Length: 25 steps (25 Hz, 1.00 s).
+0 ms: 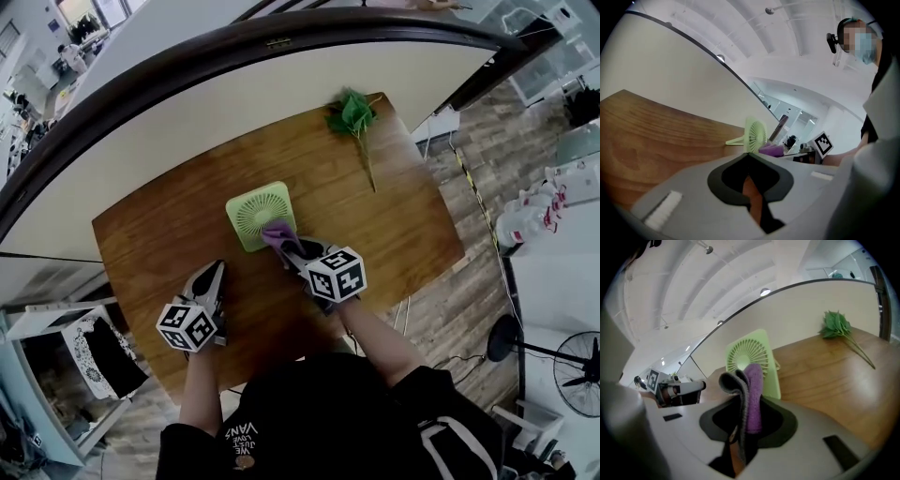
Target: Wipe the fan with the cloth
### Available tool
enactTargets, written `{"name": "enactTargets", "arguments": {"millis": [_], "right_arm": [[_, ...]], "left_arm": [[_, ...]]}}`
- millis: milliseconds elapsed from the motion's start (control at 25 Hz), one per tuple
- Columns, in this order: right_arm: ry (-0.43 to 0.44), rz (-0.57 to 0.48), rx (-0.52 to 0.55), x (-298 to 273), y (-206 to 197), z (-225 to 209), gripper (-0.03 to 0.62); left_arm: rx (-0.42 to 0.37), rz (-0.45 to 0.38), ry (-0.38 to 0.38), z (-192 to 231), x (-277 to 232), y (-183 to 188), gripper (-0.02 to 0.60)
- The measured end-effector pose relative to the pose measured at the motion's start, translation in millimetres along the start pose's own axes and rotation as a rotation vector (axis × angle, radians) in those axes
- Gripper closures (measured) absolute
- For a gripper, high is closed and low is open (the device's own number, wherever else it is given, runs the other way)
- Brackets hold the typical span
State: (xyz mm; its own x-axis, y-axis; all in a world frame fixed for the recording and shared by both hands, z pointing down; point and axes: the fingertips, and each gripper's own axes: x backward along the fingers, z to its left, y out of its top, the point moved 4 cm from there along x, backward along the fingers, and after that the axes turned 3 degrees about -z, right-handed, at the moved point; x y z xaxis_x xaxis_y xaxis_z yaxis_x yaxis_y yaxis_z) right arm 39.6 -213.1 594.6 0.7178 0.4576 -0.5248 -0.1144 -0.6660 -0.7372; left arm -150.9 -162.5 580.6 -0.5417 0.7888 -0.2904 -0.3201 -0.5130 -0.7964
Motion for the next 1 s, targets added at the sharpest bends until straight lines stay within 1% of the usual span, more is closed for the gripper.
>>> {"name": "enactTargets", "arguments": {"millis": [280, 600, 720, 800, 1000], "right_arm": [[-0.102, -0.020, -0.068, 25, -6, -33, 0.491], [-0.233, -0.066, -0.120, 46, -5, -52, 0.491], [-0.268, -0.107, -0.144, 58, -3, -46, 0.491], [-0.271, -0.150, -0.160, 66, 0, -36, 0.491], [-0.255, -0.273, -0.159, 87, 9, 1, 0.491]], "left_arm": [[-0.002, 0.010, -0.022, -9, -10, -1, 0.569], [0.001, 0.003, -0.003, -10, -2, -2, 0.569], [0.000, -0.001, -0.005, -13, 8, -1, 0.569], [-0.009, -0.007, -0.013, -16, 16, 3, 0.569], [-0.077, -0.014, -0.038, -29, 35, 19, 0.569]]}}
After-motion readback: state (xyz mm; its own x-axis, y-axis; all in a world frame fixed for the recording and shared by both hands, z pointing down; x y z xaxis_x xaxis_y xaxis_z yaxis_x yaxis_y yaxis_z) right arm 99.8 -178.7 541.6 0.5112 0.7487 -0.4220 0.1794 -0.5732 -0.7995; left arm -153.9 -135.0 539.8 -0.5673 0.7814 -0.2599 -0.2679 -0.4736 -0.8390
